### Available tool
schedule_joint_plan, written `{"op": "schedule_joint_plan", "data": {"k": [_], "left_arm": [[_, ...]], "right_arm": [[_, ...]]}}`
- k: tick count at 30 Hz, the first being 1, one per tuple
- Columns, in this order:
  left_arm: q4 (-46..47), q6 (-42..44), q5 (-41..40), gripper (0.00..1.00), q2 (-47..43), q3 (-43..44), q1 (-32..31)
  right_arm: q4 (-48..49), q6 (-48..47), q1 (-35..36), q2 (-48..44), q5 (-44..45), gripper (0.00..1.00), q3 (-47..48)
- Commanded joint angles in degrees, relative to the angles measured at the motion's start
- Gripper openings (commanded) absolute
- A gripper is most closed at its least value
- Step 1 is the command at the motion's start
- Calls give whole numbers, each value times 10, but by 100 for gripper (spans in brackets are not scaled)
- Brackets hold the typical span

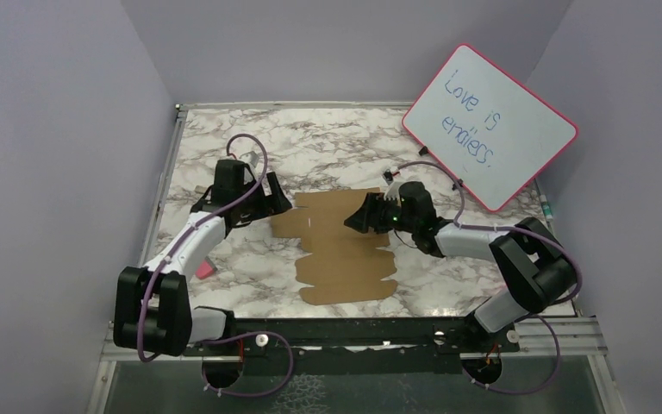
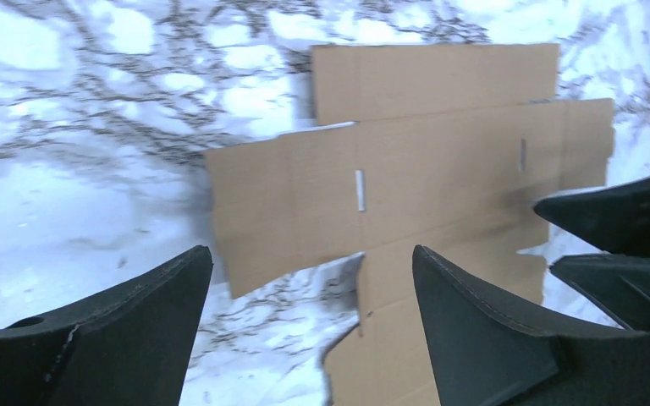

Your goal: Fold the paper box

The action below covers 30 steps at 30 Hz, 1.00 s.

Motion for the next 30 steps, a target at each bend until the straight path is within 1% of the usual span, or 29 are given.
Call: {"op": "schedule_joint_plan", "data": {"k": [1,3,6,11,17,20,22,24,26,30], "left_arm": [[-41,51,10,89,26,21,49],[-41,57,27,88,44,21,62],[-42,64,40,84,73,21,64],[-38,71,62,75,115,22,64],[-22,68,96,60,136,22,63],[-16,64,118,50,147,20,63],[-14,62,124,37,147,20,63],[-10,59,124,29,142,18,61],[-11,56,120,27,134,18,56],[-12,49,103,27,107,17,39]], "right_arm": [[-2,-5,3,18,4,72,1],[8,-1,3,28,0,72,-2],[15,1,3,41,-6,72,-5],[34,7,3,55,-6,72,-14],[63,19,3,77,-19,72,-22],[74,23,4,86,-23,72,-25],[81,26,4,91,-25,72,-28],[85,28,4,95,-25,72,-29],[89,30,4,98,-26,72,-31],[92,32,4,100,-24,72,-33]]}}
